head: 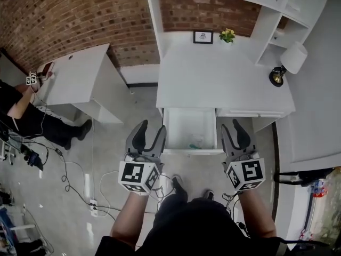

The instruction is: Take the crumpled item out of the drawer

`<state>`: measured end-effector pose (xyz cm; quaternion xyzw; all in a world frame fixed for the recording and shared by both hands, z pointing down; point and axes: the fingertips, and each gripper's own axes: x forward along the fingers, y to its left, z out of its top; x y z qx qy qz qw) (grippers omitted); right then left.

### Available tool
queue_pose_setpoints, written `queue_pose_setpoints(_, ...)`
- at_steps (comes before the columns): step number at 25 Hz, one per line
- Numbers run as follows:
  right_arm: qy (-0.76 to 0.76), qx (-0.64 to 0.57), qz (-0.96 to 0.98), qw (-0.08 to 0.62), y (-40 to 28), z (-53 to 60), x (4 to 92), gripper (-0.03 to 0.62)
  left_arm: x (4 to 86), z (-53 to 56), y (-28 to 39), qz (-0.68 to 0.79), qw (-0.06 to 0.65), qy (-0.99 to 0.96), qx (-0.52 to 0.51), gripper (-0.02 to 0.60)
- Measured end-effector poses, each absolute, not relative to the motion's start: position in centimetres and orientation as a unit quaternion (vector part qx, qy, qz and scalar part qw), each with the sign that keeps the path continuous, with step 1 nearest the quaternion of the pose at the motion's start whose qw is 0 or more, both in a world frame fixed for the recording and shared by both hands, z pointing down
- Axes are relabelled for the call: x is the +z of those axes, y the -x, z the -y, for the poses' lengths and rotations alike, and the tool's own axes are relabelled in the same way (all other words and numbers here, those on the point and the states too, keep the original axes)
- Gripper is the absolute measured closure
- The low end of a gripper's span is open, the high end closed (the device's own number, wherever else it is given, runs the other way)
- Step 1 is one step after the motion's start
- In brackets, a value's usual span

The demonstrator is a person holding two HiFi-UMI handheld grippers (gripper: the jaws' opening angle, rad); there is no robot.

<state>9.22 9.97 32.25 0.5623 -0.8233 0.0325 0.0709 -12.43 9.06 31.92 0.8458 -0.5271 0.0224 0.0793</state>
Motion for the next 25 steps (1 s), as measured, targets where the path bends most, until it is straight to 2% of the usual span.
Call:
queue_pose_setpoints(13,-0.614,0.062,0.779,0.110,-9.7,-7.9,35.5,0.448,36.5,-4.4,11.9,0.462,0.121,-0.877,0.039,0.368)
queue_pose_setpoints(25,-0.586,0.102,0.798,0.093,-10.3,-2.6,38.5,0.448,38.0,-1.7,11.6,0.486,0.127,-0.861,0.083,0.368)
